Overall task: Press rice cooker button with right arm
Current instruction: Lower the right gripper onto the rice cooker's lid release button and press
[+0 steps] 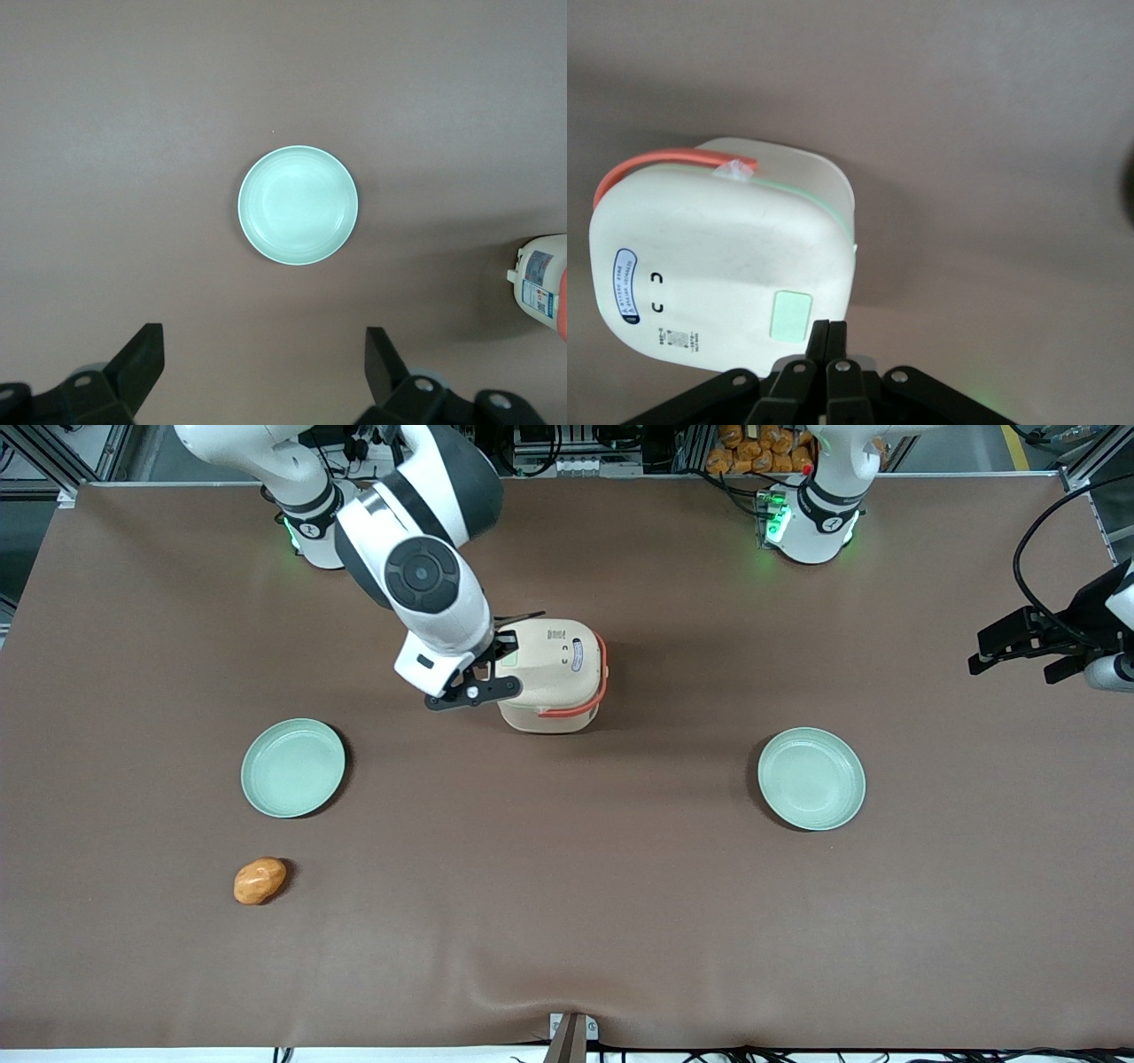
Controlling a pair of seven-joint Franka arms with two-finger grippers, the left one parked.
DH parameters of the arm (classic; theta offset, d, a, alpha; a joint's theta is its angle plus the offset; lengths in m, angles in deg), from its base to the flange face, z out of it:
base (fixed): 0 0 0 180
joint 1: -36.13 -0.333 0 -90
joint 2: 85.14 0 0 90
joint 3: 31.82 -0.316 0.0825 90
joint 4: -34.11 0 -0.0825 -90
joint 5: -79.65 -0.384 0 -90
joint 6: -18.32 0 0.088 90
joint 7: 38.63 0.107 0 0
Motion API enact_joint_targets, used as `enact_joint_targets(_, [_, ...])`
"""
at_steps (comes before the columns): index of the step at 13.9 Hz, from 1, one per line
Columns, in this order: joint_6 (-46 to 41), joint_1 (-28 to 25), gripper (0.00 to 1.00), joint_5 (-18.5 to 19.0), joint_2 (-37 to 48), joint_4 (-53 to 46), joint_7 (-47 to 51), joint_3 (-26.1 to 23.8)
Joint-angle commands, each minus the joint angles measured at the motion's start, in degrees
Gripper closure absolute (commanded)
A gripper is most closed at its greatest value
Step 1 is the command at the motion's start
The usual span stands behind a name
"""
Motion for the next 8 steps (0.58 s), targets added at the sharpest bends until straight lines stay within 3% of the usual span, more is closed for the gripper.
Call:
enact_joint_targets(1, [1.01, -1.04, 0.99, -2.16, -0.53, 1.58, 0.56, 0.45])
enact_joint_targets(8, [2.51, -3.86, 0.98, -2.17, -2.20, 3.87, 0.47, 0.36])
